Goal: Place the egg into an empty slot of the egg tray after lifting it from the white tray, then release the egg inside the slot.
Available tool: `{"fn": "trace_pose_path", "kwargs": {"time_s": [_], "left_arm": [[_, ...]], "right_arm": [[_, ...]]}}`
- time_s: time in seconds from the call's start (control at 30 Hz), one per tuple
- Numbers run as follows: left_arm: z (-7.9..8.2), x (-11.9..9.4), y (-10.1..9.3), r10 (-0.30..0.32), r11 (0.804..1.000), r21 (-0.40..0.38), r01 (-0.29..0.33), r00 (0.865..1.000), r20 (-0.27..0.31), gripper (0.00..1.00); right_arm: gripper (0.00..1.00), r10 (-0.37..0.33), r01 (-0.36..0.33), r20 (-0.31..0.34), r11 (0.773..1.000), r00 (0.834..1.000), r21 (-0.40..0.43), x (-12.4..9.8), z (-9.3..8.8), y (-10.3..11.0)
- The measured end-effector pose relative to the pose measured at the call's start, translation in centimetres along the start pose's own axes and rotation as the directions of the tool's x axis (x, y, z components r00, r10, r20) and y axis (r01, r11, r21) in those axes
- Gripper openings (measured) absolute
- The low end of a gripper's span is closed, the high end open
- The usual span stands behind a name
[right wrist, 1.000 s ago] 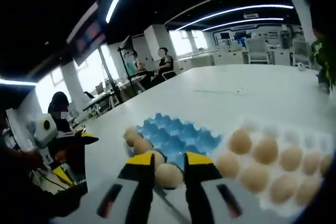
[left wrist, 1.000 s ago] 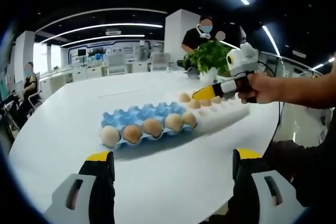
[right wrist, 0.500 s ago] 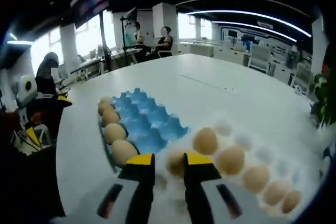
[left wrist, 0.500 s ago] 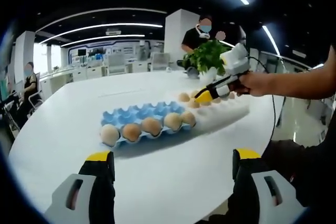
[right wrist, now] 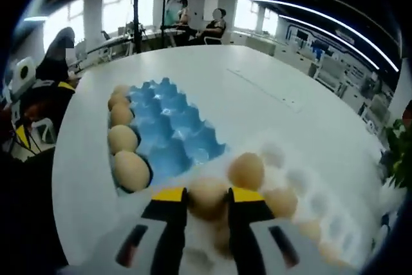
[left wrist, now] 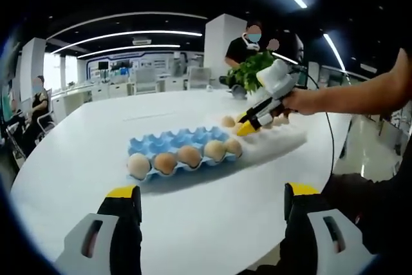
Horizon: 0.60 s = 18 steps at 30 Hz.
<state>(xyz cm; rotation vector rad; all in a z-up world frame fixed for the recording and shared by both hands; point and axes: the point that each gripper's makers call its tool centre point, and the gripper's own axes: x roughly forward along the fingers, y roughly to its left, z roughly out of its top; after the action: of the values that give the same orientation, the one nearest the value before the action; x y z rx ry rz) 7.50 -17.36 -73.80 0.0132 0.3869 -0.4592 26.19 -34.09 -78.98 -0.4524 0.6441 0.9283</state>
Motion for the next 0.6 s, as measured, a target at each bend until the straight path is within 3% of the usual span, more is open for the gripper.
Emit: {"fn": "trace_pose_path", "kwargs": {"time_s": [0.17,0.3,0.33,0.37,0.43,0.5,0.6], "left_arm": [[0.1,0.0,-0.1,0.002,1.0,0.004,-0.002,1.0,0.002,0.94],[0.5,-0.2,-0.3,0.003,1.0,0.013,-0.003,1.0,0.008,0.94],[0.7,-0.4,-0.3,0.005,1.0,0.019,-0.005,1.0,0.009,0.94],[0.8,-0.5,-0.3,0.008,1.0,0.023,-0.008,1.0,0.013,0.94],[0.7,-0.7,-0.2,0.013,0.999,0.033,-0.013,1.0,0.006,0.94],[0.6,-0.8,-0.3,0.014,0.999,0.044,-0.014,1.0,0.003,0.94],[0.6,-0.7,-0.5,0.007,0.999,0.045,-0.007,1.0,0.003,0.94]], "right_arm": [[0.25,0.017,-0.018,0.018,1.0,1.0,0.022,-0.1,-0.1,0.0],[0.24,0.009,-0.018,0.068,0.991,0.998,0.135,-0.9,0.3,-0.1],[0.24,0.006,-0.027,0.102,0.979,0.995,0.204,-1.5,0.7,-0.3],[0.24,0.015,-0.044,0.136,0.976,0.991,0.214,-1.9,1.1,-0.5],[0.24,0.036,-0.102,0.206,0.943,0.978,0.318,-3.0,1.8,-0.5],[0.24,0.035,-0.135,0.239,0.899,0.97,0.416,-3.7,1.9,-0.9],[0.24,0.006,-0.135,0.269,0.874,0.963,0.466,-4.1,1.9,-1.4]]}}
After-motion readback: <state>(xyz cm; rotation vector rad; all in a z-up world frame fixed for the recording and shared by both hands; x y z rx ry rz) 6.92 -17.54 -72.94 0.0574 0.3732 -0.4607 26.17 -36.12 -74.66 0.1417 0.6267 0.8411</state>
